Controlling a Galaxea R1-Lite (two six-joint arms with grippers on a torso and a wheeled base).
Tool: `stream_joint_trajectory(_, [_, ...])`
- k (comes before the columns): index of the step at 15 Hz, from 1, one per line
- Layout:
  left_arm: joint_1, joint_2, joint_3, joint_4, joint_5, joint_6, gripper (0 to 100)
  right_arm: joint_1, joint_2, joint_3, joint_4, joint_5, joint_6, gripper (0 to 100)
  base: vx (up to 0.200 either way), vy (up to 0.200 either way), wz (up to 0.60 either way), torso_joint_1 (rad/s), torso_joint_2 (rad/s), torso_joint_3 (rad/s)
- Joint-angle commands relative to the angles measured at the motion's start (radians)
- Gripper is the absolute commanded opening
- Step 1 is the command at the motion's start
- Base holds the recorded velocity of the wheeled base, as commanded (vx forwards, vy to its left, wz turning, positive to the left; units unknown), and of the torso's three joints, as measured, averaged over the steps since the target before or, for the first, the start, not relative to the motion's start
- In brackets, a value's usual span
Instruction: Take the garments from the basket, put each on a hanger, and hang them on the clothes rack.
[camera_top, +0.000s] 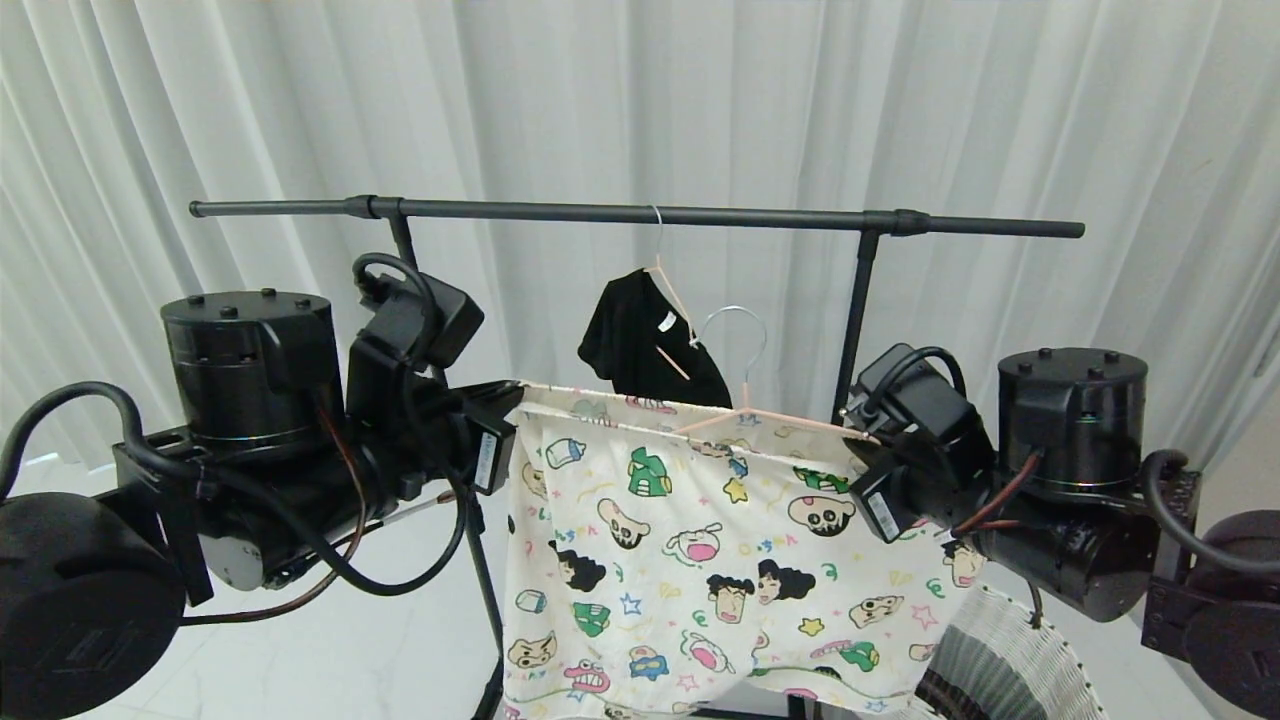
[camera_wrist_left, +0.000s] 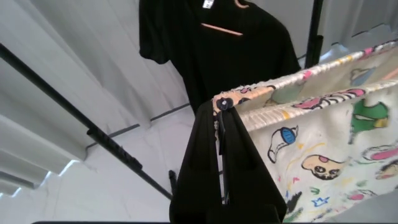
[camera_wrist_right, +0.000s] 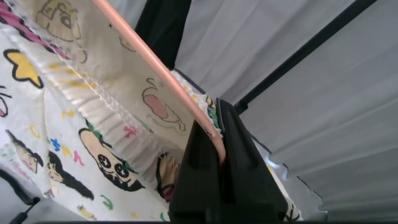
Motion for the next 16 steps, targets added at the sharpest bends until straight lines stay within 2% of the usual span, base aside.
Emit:
stream_joint_trajectory(1, [0.012,-0.005,0.002,0.000,0.001,0.004,0,0.000,-0.010,0.010,0.000,-0.001,0.000,0,0.000,0.000,0.00,0.000,0.00,0.000])
stream_joint_trajectory(2, [0.050,-0.005,0.019,0.000,-0.020,0.056,0,-0.002,-0.027,0.026,0.000,-0.001,0.001,0,0.000,0.000,0.00,0.000,0.00,0.000])
stream_joint_trajectory(5, [0.093,-0.010,0.038,0.000,-0.100,0.128,0,-0.002,-0.030,0.033,-0.029,0.024,0.001,0,0.000,0.000,0.00,0.000,0.00,0.000])
stream_joint_trajectory(7, [0.092,0.009,0.026,0.000,-0.109,0.136,0,0.006,-0.036,0.034,-0.036,0.059,0.001,0,0.000,0.000,0.00,0.000,0.00,0.000])
stream_joint_trajectory(11, [0.070,0.042,-0.025,0.000,-0.114,0.134,0,0.059,-0.051,0.034,-0.036,0.068,0.001,0,0.000,0.000,0.00,0.000,0.00,0.000])
stream_joint_trajectory(16, [0.032,0.032,-0.027,0.000,-0.129,0.134,0,0.084,-0.051,0.034,-0.036,0.079,0.001,0,0.000,0.000,0.00,0.000,0.00,0.000])
